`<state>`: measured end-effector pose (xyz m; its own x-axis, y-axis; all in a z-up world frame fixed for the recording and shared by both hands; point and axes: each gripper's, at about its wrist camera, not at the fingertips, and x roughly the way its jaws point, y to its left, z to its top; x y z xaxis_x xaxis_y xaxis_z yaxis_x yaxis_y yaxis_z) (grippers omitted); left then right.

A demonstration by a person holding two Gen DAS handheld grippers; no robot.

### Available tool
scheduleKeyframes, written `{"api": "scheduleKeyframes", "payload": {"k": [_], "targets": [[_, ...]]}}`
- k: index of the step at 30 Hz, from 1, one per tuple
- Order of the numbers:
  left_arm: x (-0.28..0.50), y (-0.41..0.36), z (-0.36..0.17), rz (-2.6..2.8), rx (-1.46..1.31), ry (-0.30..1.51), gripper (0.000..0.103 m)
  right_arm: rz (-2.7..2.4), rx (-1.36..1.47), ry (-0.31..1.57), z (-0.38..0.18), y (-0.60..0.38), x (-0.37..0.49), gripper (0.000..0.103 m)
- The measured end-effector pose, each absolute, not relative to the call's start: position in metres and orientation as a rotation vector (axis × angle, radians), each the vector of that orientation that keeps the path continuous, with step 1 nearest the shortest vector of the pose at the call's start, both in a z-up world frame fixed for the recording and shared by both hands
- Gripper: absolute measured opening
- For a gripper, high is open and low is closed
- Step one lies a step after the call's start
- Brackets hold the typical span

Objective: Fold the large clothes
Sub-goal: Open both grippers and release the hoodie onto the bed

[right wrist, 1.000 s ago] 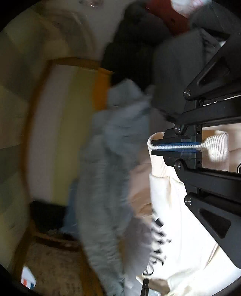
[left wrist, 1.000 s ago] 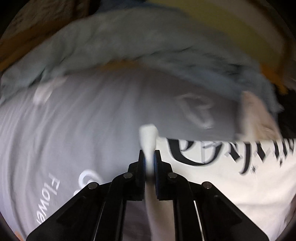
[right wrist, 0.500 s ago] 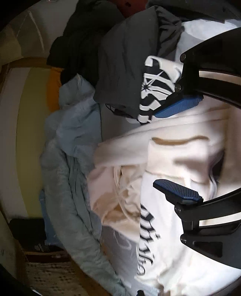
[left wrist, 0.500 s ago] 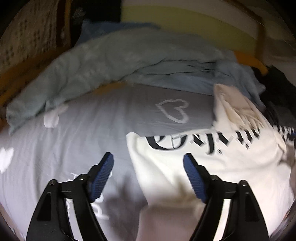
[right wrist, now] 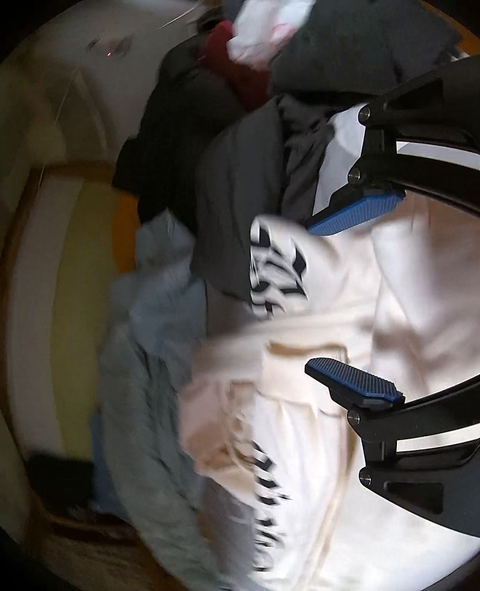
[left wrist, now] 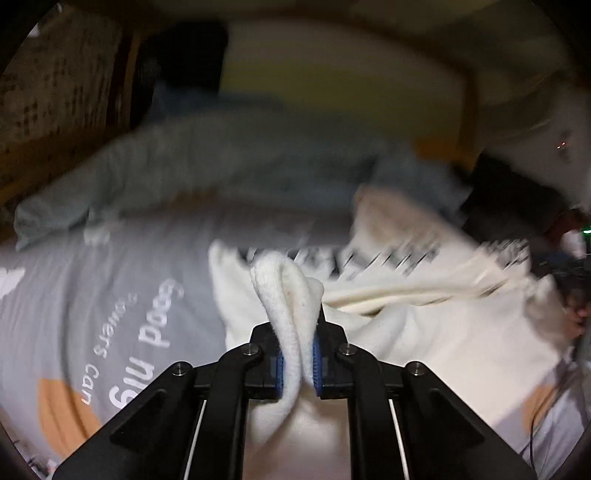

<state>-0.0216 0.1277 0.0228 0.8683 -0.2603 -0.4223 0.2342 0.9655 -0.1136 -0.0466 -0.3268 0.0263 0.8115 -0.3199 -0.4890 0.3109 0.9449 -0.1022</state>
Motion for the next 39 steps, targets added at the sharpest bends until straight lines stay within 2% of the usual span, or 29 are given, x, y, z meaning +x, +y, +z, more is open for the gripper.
{"api": "scheduleKeyframes", "payload": {"k": [3,8,11,12,14,15,17,19,23,27,31,34,39], "targets": [[-0.049,0.118,0.025,-0.222,0.008,0.358,0.011,-0.367,0.059,0.522,0.029,-0.349,-0.053,0.07],[-0.039,0.108,0.02,-0.076,0.074,0.369,0.011,-0.394,0.145,0.53,0.028,-0.376,-0.056,0.07],[-0.051,0.1,0.024,-0.058,0.118,0.292,0.015,-0.402,0.153,0.52,0.029,-0.379,-0.056,0.07],[-0.05,0.098,0.022,-0.031,0.136,0.292,0.017,-0.401,0.159,0.519,0.029,-0.38,-0.056,0.07],[-0.043,0.095,0.012,0.039,0.178,0.332,0.036,-0.393,0.193,0.521,0.029,-0.382,-0.057,0.07],[-0.04,0.092,0.008,0.084,0.204,0.343,0.043,-0.38,0.224,0.528,0.028,-0.384,-0.056,0.07],[-0.035,0.088,0.004,0.145,0.242,0.33,0.067,-0.329,0.286,0.555,0.025,-0.387,-0.051,0.07],[-0.036,0.084,0.003,0.135,0.248,0.319,0.076,-0.292,0.319,0.572,0.021,-0.386,-0.05,0.07],[-0.041,0.069,0.007,0.189,0.333,0.275,0.083,-0.267,0.198,0.578,0.024,-0.367,-0.051,0.072],[-0.042,0.055,0.024,0.138,0.276,0.253,0.089,-0.266,0.106,0.543,0.028,-0.352,-0.056,0.074],[-0.03,0.034,0.041,0.086,0.233,0.244,0.094,-0.263,0.108,0.521,0.032,-0.353,-0.059,0.08],[-0.011,0.013,0.047,0.058,0.224,0.245,0.101,-0.277,0.134,0.504,0.035,-0.359,-0.061,0.082],[0.049,-0.021,0.023,0.003,0.184,0.348,0.102,-0.299,0.225,0.517,0.029,-0.372,-0.053,0.082]]}}
